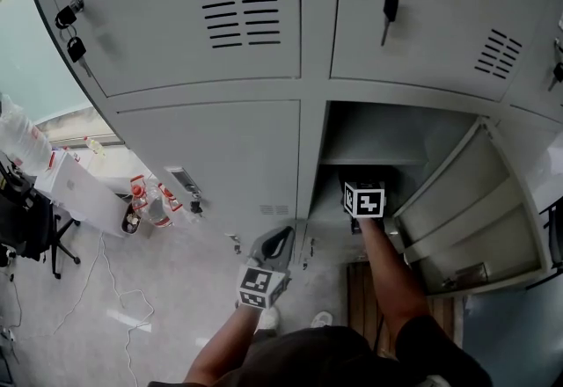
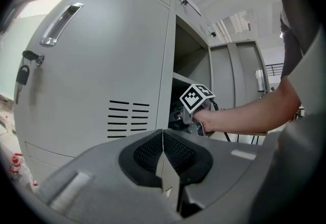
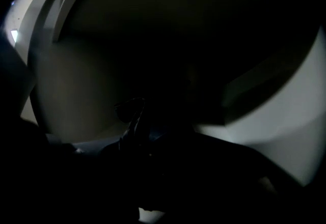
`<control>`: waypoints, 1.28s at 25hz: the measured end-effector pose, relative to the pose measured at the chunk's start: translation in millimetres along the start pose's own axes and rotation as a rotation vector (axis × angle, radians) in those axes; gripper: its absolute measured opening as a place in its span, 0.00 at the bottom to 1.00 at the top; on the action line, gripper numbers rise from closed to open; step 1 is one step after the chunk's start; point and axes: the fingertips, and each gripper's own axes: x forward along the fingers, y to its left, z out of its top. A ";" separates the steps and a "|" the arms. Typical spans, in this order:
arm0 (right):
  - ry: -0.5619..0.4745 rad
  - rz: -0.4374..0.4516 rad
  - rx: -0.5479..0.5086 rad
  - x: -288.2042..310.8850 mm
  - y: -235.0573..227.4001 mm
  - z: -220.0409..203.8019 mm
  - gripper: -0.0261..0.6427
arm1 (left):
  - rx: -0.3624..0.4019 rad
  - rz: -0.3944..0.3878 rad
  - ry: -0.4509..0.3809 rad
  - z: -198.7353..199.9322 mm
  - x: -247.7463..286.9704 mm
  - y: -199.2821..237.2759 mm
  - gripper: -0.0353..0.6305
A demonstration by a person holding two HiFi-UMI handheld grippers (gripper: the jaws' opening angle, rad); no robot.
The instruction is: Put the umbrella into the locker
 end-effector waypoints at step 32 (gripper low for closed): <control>-0.109 0.058 -0.053 -114.3 43.2 -15.2 0.60 | -0.033 -0.103 0.028 4.5 -4.3 -15.5 0.06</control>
